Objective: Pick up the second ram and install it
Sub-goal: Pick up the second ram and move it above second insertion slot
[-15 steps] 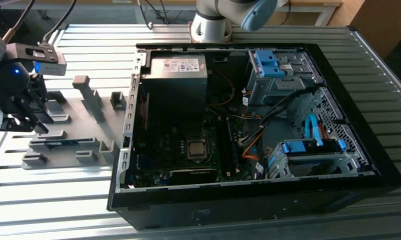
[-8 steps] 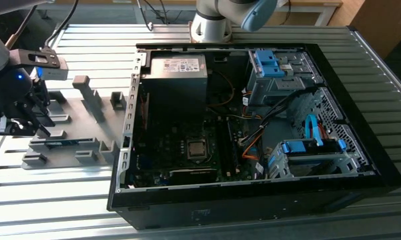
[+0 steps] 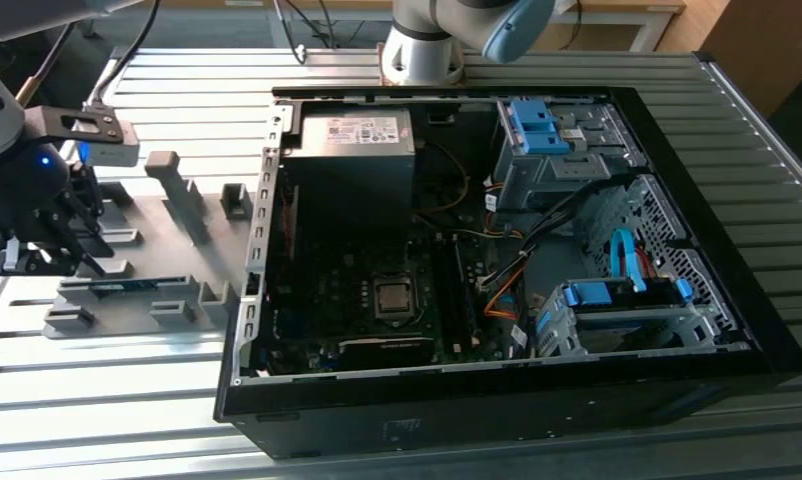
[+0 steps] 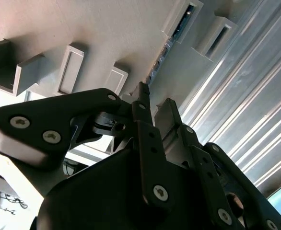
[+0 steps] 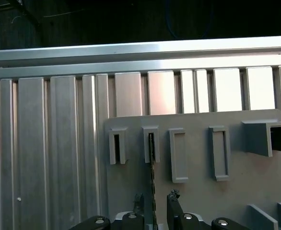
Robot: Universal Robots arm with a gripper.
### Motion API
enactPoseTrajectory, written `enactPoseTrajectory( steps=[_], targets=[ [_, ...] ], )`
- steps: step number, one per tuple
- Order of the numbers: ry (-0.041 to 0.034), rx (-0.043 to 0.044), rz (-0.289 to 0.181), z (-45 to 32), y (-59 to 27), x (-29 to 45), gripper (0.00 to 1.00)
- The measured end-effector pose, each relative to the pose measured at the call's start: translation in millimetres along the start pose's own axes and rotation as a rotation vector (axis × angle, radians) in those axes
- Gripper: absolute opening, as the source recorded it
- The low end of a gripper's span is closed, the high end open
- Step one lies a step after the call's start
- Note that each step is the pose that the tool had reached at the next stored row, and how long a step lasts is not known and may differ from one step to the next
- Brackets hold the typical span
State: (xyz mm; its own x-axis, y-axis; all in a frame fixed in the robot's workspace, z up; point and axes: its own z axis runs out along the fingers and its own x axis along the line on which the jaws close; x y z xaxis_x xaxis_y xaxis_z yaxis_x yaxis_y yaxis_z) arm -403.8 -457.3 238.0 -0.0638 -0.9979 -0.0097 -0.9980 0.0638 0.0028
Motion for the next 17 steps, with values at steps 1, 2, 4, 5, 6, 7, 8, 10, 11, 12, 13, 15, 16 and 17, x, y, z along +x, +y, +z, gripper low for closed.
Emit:
enactPoseTrajectory(
  steps=[1, 2, 4, 5, 6, 7, 8, 10, 11, 12, 13, 15, 16, 17],
  targets=[
    [-0.0001, 0.0008, 0.0, 0.8, 0.0, 0.0, 0.33],
    [-0.0002, 0.001, -0.001, 1.5, -0.1, 0.0, 0.33],
    [0.0001, 0.0009, -0.004, 2.9, 0.0, 0.0, 0.33],
    [0.0004, 0.0009, -0.007, 3.7, 0.0, 0.0, 0.33],
    [0.0004, 0.0009, -0.01, 4.5, 0.0, 0.1, 0.33],
    [0.0004, 0.0009, -0.012, 5.2, 0.0, 0.1, 0.33],
    [0.0006, 0.0008, -0.012, 5.8, 0.1, 0.2, 0.33],
    [0.0004, 0.001, -0.012, 7.3, 0.1, 0.2, 0.33],
    [0.0004, 0.0009, -0.012, 7.9, 0.1, 0.2, 0.33],
    [0.0005, 0.001, -0.012, 8.7, 0.1, 0.3, 0.33],
    [0.0005, 0.0009, -0.012, 9.3, 0.1, 0.3, 0.33],
    [0.0005, 0.0009, -0.012, 10.8, 0.1, 0.3, 0.33],
    [0.0004, 0.001, -0.012, 11.6, 0.1, 0.3, 0.33],
    [0.0004, 0.001, -0.013, 12.3, 0.1, 0.3, 0.33]
  ],
)
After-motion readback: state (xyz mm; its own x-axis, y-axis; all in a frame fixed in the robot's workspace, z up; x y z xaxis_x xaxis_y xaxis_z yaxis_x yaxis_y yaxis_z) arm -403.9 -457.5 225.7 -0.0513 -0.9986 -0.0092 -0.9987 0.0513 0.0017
